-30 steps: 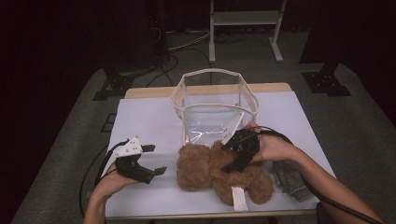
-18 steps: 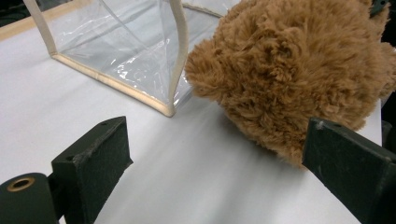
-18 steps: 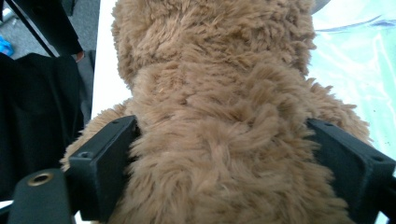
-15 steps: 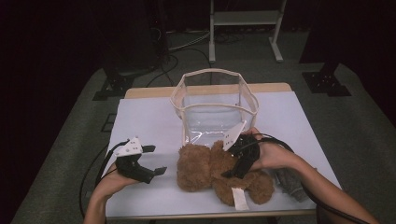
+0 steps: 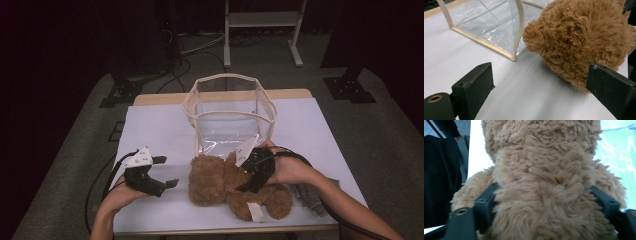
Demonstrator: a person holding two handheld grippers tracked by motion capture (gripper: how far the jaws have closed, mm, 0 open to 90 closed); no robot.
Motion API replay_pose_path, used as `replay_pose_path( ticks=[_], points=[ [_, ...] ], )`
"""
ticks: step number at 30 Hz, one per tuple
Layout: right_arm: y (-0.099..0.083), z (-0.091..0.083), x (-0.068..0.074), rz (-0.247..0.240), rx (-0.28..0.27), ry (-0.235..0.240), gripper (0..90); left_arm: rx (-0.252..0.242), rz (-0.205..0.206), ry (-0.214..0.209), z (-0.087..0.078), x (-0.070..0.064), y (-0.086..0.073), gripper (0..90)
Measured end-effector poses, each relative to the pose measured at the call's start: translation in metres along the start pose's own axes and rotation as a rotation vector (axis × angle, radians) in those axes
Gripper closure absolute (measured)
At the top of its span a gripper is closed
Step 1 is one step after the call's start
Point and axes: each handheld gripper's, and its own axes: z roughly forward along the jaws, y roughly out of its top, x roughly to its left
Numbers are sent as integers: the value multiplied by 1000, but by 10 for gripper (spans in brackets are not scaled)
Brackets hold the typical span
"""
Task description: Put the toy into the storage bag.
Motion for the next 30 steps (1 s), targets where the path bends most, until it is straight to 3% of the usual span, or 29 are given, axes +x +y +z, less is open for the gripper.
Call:
replay_pose_path(
  ticks=[12, 24, 30],
  points=[
    [-3, -1, -2, 10, -4, 6, 455, -6, -7, -3, 0, 1, -1, 67],
    [-2, -9, -4, 15, -28, 8, 558, -6, -9, 8, -1, 2, -3, 67],
    [-1, -13, -7, 32, -36, 17, 578, -2, 9, 18, -1, 2, -3, 67]
  ],
)
